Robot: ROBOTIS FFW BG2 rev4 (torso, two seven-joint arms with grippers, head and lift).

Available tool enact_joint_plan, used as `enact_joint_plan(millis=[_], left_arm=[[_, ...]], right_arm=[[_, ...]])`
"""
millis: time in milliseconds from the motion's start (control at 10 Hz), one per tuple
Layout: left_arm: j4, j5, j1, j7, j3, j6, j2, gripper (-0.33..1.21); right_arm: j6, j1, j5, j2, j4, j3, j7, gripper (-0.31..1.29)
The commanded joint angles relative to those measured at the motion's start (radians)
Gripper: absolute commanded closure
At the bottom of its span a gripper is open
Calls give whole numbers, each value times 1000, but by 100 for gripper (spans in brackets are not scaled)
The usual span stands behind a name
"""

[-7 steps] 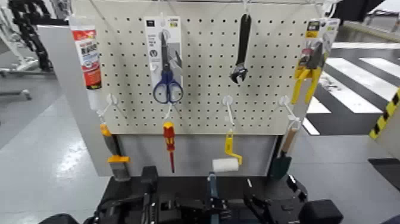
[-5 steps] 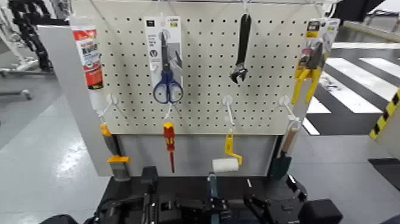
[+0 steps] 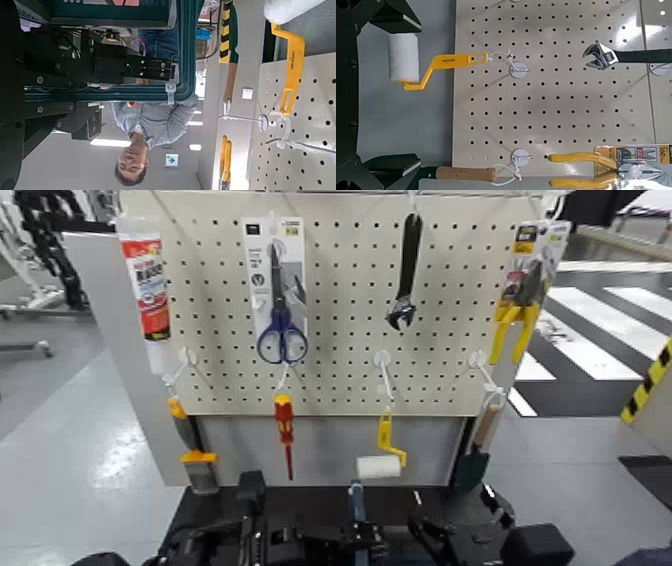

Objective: Place the crate on the table.

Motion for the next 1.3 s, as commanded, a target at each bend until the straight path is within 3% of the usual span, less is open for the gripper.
enact_joint_plan(millis=[100, 600, 1300], left_arm=[[5, 0, 0, 5, 4, 2, 0, 115], [29, 0, -10, 59, 42, 29, 15, 115], [124, -11, -75, 69, 50, 55, 35, 115]], right_arm=[[-2, 0, 0, 0, 0, 0, 0, 12], [-9, 0, -2, 3, 5, 2, 3, 12], [-18, -2, -11, 6, 13, 3, 8, 12]])
